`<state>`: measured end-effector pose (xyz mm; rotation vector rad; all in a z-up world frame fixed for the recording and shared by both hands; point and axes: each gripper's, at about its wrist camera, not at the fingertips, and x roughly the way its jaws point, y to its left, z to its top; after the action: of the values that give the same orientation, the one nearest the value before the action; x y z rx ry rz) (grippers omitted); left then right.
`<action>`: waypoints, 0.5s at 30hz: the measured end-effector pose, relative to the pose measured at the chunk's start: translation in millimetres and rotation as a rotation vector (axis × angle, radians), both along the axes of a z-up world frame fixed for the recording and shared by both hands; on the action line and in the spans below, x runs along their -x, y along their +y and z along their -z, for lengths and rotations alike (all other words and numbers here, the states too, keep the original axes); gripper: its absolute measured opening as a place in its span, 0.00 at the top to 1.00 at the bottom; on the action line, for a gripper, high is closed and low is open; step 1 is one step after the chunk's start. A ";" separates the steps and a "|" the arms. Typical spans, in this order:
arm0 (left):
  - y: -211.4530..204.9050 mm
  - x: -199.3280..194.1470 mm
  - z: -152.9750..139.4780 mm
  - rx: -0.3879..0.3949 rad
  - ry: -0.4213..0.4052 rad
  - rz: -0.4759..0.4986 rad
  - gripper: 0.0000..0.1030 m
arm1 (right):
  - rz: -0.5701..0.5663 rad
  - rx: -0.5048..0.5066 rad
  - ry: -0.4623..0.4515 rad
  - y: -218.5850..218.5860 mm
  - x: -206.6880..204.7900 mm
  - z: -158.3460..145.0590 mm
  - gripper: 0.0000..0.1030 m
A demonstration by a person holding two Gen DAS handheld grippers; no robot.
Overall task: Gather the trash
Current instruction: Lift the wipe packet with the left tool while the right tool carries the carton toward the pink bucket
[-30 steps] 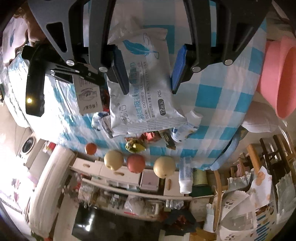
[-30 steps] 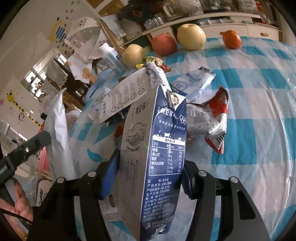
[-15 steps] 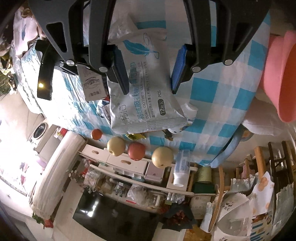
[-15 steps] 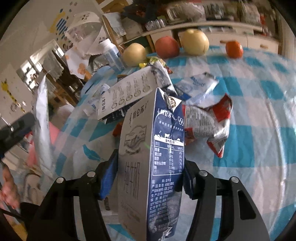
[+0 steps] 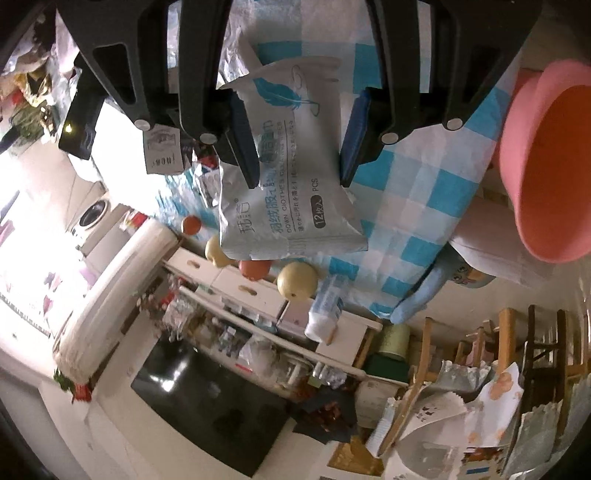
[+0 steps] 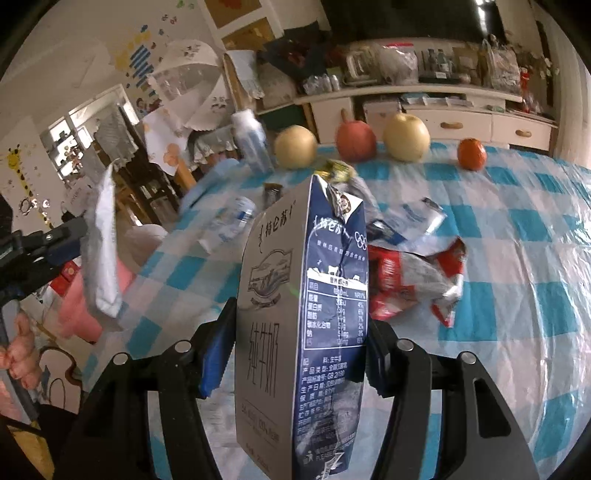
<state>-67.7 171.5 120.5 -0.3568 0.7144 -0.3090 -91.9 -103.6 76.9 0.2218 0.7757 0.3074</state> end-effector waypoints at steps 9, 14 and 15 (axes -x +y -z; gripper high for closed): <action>49.8 8.4 -14.7 0.027 -0.044 -0.061 0.77 | -0.109 0.006 -0.046 74.5 -3.6 -30.1 0.41; 34.9 -1.3 4.8 -0.107 0.020 0.006 0.54 | -0.074 -0.021 -0.038 77.2 -3.9 -21.4 0.41; 31.0 -1.5 6.8 -0.129 0.022 0.017 0.49 | -0.066 -0.019 -0.037 74.5 -1.3 -19.5 0.41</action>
<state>-66.2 202.5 113.7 -0.2318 0.7558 -0.2737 -90.6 -29.1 96.4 0.2081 0.7450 0.3807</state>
